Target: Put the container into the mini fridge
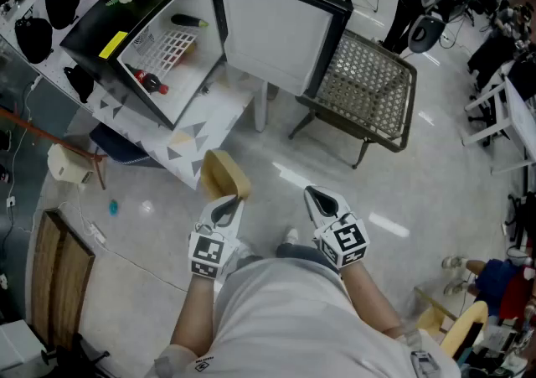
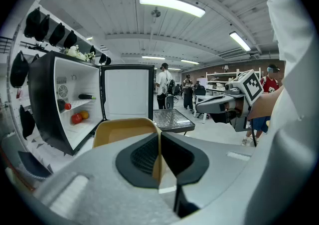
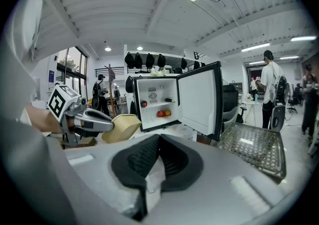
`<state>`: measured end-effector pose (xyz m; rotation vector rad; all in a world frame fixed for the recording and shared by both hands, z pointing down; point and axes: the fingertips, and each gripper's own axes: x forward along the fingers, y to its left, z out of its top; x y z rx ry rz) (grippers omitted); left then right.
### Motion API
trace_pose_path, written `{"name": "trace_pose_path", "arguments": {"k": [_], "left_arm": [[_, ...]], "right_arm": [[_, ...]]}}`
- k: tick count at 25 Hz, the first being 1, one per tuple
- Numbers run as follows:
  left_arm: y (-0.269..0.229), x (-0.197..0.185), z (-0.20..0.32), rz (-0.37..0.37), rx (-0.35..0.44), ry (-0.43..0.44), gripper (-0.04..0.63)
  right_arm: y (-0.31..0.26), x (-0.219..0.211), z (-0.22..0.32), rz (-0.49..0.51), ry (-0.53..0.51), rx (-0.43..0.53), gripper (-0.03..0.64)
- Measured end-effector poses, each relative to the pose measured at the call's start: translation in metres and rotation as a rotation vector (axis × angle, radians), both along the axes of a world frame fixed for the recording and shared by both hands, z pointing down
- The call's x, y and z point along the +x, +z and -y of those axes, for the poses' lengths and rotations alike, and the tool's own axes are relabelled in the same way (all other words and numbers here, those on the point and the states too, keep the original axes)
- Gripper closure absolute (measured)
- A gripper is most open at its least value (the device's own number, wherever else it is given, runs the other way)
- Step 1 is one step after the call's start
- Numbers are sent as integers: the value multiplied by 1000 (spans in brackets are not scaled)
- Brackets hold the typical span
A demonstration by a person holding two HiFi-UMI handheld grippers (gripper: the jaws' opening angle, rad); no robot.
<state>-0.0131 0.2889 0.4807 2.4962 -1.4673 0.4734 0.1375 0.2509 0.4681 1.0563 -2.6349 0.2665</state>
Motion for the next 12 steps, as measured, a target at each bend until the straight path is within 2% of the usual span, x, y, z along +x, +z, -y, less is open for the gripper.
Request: {"name": "trace_pose_path", "arguments": {"k": [12], "left_arm": [[-2,-60,-25,-45,27,29,569]], "right_arm": [[0,-58,-37,-23,75,-15,614]]}}
